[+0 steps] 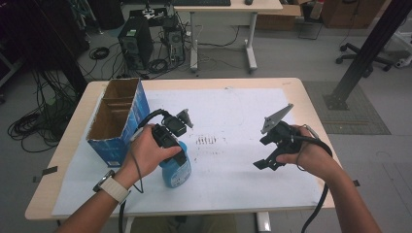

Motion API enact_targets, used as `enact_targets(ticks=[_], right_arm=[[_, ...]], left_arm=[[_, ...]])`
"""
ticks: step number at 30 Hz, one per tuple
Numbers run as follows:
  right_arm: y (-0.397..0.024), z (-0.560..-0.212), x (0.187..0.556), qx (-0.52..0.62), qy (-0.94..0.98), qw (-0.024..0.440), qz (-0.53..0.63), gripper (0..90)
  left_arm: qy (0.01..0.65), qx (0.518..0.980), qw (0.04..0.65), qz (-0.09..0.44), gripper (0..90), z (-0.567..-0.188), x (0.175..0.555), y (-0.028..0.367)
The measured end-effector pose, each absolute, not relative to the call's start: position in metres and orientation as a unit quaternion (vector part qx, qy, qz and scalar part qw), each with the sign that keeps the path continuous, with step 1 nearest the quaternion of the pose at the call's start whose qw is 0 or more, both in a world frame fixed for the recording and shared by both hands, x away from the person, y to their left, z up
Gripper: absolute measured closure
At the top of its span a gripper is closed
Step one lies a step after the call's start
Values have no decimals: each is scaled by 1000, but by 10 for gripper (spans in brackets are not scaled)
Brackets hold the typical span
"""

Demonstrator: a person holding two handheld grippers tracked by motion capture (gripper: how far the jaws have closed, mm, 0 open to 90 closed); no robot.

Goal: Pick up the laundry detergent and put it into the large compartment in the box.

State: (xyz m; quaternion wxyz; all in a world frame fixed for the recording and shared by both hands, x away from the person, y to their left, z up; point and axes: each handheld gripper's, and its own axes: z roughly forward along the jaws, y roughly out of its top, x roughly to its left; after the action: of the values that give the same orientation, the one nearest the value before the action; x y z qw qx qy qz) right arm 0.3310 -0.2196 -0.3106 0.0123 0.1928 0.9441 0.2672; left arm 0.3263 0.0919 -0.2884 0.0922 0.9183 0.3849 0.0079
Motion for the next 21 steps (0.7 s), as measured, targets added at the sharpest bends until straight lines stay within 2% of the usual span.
enact_targets(ticks=[21], right_arm=[[-223, -308, 328, 196, 942, 16, 270, 118]], left_arm=[[393, 915, 90, 7, 371, -259, 321, 90]])
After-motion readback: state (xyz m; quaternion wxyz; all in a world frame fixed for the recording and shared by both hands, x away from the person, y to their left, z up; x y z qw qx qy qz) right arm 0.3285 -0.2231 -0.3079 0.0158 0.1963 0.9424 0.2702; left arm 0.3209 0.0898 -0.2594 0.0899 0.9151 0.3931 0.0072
